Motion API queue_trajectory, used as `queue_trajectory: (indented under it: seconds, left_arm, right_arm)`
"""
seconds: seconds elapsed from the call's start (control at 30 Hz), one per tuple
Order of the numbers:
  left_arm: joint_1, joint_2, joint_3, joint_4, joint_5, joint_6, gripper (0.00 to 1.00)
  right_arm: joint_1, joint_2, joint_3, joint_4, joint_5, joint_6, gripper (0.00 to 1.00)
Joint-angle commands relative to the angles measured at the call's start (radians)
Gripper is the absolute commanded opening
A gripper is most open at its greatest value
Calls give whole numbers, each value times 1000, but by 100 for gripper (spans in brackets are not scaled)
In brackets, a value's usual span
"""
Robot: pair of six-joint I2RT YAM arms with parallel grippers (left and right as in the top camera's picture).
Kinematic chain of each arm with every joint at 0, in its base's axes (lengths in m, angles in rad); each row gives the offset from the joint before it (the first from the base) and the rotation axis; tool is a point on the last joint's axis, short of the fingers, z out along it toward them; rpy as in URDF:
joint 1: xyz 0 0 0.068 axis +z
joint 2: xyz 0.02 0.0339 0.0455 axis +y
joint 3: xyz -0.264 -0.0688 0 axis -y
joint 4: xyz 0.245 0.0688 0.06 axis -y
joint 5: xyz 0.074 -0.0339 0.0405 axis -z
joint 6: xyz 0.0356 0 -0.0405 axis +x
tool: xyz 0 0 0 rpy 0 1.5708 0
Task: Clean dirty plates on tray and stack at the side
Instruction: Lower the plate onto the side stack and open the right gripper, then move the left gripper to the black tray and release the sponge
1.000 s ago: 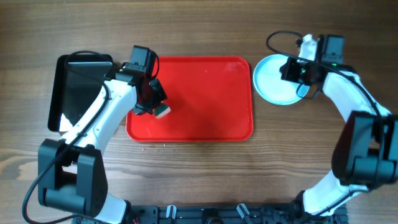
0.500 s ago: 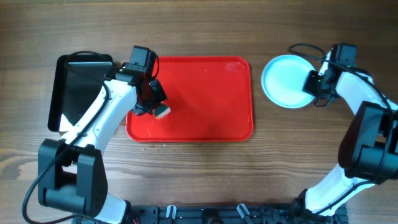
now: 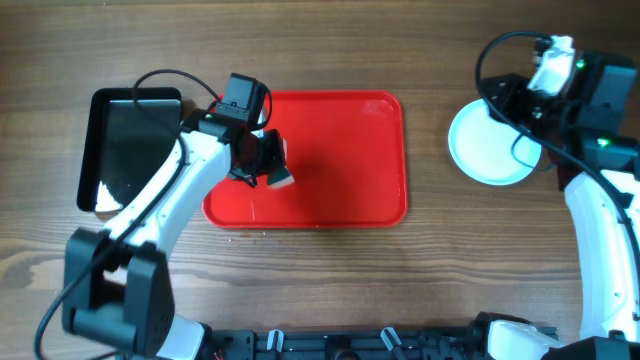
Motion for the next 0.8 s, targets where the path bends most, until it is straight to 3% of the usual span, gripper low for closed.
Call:
queue_trajectory:
  seconds: [0.0,0.13,0.17,0.23,0.3,0.37,0.57,0.63,0.7,0.77]
  left_arm:
    - [-2,-107,18,5,-123,51,4]
    - [3,-9,-52,-13,-252,96,4]
    - [12,-19,-24,-50,-313,113,4]
    - [60,-72,95,-114,-573,124,4]
    - [109,-92,132,-67,-666,179,4]
    - [196,-87,132,39,-660,279,4]
    - [510,72,131,113,-531,284,4]
    - [581,111,131,121,-404,284,4]
    - [634,123,131,124,-317,284,11]
    - [663,123,131,117,-193,284,28]
  right_arm:
    - [85,55,1,-49,-90,103,20]
    - [172,131,1,-59,-88,105,24]
    - [184,143,1,-62,-88,105,24]
    - [201,166,1,-71,-88,106,25]
    - [203,172,1,-81,-88,117,25]
    - [203,173,1,-101,-87,107,27]
    - [203,174,1,-132,-76,89,27]
    - [203,174,1,-135,-76,75,26]
    - [203,174,1,-141,-68,67,27]
    - [203,174,1,-143,-65,68,27]
